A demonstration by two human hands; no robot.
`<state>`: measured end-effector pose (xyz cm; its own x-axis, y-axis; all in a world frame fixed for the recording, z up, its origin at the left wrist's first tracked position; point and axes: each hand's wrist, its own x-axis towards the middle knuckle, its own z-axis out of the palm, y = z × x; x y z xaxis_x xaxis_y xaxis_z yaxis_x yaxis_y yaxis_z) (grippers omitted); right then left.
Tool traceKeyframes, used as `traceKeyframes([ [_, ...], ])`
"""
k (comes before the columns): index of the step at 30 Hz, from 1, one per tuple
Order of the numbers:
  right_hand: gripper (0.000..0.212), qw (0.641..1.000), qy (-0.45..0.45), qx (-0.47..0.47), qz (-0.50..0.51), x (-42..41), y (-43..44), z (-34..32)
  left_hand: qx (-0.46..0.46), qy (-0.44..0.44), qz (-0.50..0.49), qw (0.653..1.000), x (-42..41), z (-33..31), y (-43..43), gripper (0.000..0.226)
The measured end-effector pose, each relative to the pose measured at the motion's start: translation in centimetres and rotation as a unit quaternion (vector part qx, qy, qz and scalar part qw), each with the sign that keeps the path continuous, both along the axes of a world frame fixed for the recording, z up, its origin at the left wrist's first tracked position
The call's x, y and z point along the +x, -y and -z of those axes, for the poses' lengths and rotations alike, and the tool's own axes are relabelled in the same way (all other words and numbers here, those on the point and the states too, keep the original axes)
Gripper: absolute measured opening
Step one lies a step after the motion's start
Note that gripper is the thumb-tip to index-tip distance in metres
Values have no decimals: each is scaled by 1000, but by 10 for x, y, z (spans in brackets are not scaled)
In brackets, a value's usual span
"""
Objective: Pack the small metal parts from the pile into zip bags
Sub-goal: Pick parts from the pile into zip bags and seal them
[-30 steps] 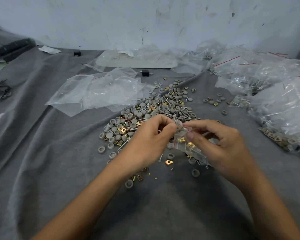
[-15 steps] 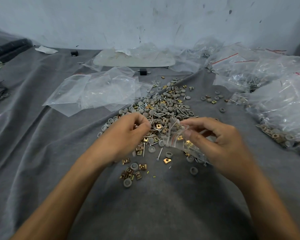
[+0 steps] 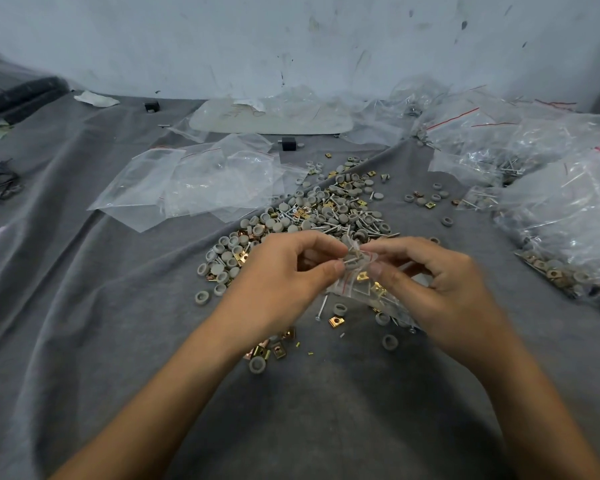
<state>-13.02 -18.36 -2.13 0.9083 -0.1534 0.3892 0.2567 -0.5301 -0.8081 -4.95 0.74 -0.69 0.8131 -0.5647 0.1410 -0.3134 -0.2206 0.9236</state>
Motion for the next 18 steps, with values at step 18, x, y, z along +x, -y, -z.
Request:
traceKeyframes([
  [18,24,998,31,30,45,1,8,1,408,180,-85,891,18,21,-25,20],
])
